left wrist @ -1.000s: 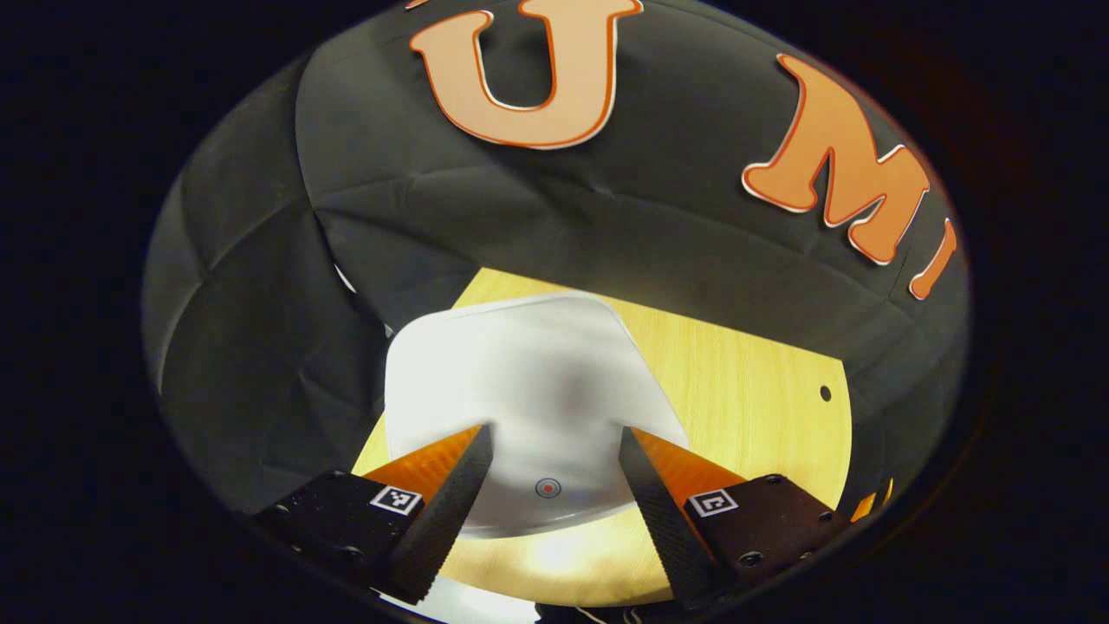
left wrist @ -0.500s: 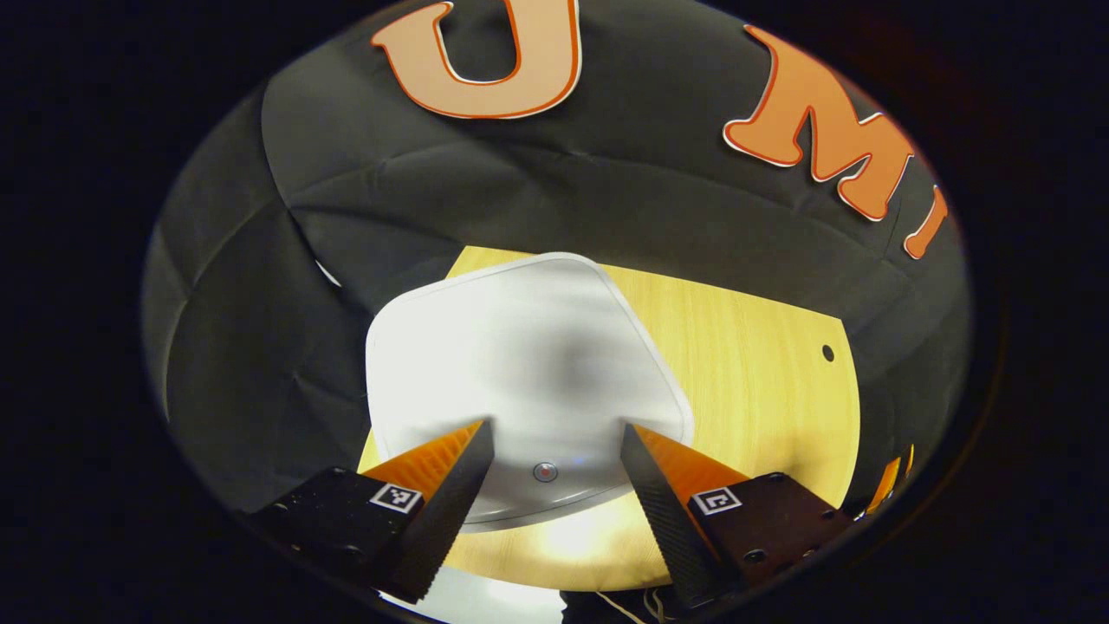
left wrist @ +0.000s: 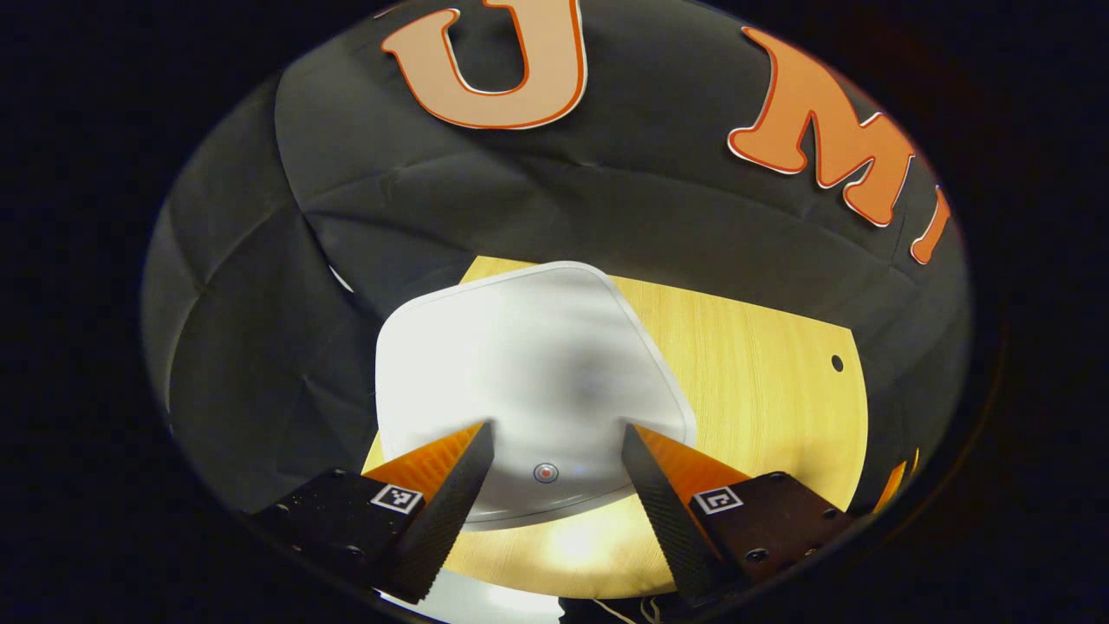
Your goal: Press the lid of the desktop garbage bin to open it, pick up the crumpled paper on the desktop and throw it into the bin, then pick up the pop can on the desktop and drop it into the bin, and finally close the garbage bin lid.
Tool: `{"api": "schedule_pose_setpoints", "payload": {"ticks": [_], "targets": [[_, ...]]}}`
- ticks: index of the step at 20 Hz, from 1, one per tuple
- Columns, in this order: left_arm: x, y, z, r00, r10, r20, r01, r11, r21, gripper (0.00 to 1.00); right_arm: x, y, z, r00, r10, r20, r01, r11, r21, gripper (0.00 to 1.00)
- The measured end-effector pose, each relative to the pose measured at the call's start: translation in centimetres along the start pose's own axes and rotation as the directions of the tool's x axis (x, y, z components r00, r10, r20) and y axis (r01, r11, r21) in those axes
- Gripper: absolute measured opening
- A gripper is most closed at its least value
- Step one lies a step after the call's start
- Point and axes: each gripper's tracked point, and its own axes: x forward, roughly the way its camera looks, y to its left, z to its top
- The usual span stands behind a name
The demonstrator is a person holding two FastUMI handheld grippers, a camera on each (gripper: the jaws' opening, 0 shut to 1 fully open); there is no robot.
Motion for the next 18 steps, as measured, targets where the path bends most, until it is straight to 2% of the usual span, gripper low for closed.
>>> {"api": "schedule_pose_setpoints", "payload": {"ticks": [11,14,17,18], "targets": [[0.2,-0.2,0.5,0.999,0.001,0.049,0.001,0.999,-0.041,0.98,-0.2,1.3,1.7,0.999,0.02,0.026,-0.019,0.999,-0.026,0.94],[0.2,-0.1,1.1,0.996,-0.003,0.085,0.008,0.998,-0.063,0.98,-0.3,1.6,2.0,0.999,0.029,0.033,-0.028,0.999,-0.035,0.94],[0.4,-0.1,1.6,0.989,0.009,0.145,-0.002,0.999,-0.045,0.98,-0.3,2.0,2.1,0.999,0.035,0.032,-0.033,0.999,-0.042,0.94],[0.5,-0.4,2.0,0.985,-0.007,0.173,0.015,0.999,-0.046,0.98,-0.3,2.3,2.2,0.999,0.038,0.034,-0.037,0.998,-0.044,0.94]]}}
